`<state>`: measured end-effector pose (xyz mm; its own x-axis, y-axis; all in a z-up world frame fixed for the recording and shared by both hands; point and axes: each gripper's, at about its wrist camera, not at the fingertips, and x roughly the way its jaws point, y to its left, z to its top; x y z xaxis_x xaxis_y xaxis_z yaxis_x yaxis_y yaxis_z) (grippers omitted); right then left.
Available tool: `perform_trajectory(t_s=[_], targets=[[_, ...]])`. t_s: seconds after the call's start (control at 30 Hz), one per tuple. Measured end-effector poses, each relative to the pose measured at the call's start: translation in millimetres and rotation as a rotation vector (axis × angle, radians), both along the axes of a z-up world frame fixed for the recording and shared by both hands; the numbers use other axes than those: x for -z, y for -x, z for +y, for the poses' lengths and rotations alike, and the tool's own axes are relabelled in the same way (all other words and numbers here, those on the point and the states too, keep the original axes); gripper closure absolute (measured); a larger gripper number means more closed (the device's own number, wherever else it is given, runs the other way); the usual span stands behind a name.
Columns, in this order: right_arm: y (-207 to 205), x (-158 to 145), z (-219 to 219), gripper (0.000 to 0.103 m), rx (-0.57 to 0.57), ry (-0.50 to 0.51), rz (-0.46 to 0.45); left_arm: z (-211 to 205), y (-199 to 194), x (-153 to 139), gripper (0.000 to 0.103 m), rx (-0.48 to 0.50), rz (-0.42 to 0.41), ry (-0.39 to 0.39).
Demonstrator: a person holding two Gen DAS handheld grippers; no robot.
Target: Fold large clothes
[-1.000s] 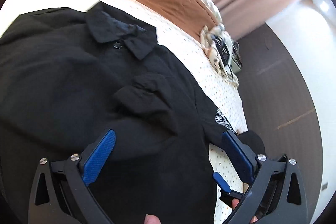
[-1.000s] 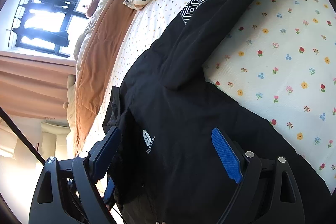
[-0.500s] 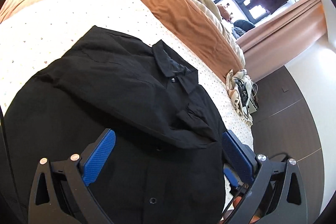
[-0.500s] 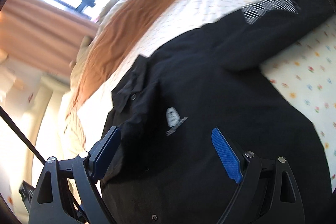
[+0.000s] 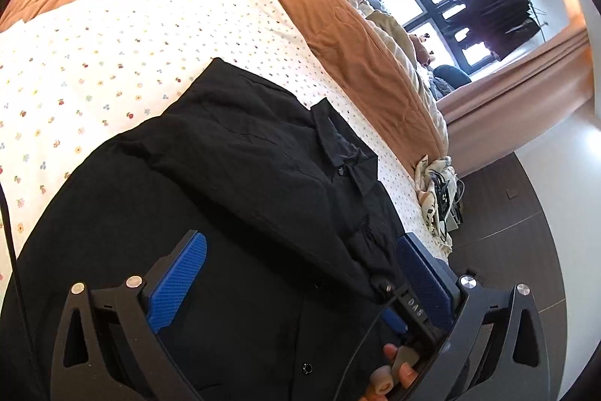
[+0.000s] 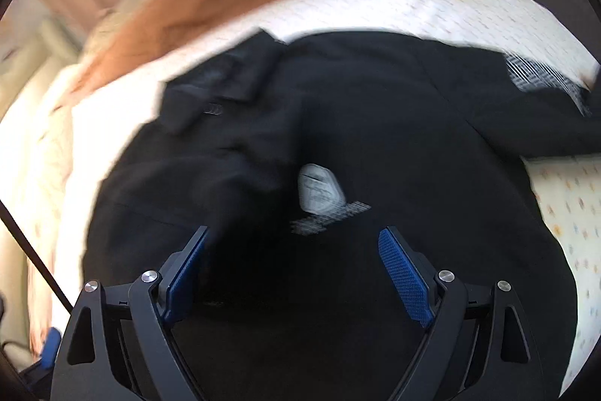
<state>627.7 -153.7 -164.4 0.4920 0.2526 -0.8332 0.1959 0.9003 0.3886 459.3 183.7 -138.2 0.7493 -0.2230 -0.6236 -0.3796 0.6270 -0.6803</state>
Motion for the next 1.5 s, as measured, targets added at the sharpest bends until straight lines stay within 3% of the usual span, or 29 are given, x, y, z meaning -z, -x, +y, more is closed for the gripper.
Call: perform_trajectory(t_s=[0.1,0.27,0.5,0.53,0.57,0.63,0.77,0.9,1.13,1.2,1.23,1.27,1.5], targets=[[8,9,-14,0.016,0.048,0.096,0.043,0,-1,1,0.000,-0.001,-0.003,0.009],[15,6,-1,0.016,-0.001,0.253,0.021,2,-3,5,0.000,-0.006,-0.004,0.025],[-4,9,21,0.016,-0.050,0.274,-0.035,5,0,8,0.000,-0.017,0.000,0.031],[-6,8,18,0.022,-0.042,0.261,-0.048,5,0,8,0.000,-0.013,0.002,0.030],[-6,6,10,0.044,-0.026,0.221,-0.070,4,-1,8,0.000,-0.009,0.003,0.027],[2,3,-8,0.059,0.025,0.121,-0.107,5,-2,8,0.000,-0.009,0.005,0.025],[21,1,-49,0.069,0.129,-0.046,-0.149,7,-1,11,0.000,-0.020,0.013,0.028],[36,21,-91,0.069,0.237,-0.206,-0.106,8,1,11,0.000,-0.026,0.010,0.029],[35,57,-117,0.069,0.170,-0.401,-0.018,7,3,11,0.000,-0.032,0.005,0.031],[28,64,-120,0.069,0.152,-0.416,-0.014,8,3,11,0.000,-0.035,0.002,0.029],[23,67,-122,0.078,0.144,-0.409,-0.030,9,3,12,0.000,-0.037,0.002,0.028],[18,68,-124,0.094,0.135,-0.399,-0.043,10,3,13,0.000,-0.040,0.005,0.028],[-6,67,-131,0.100,0.133,-0.395,-0.164,25,8,24,0.000,-0.122,0.039,0.028]])
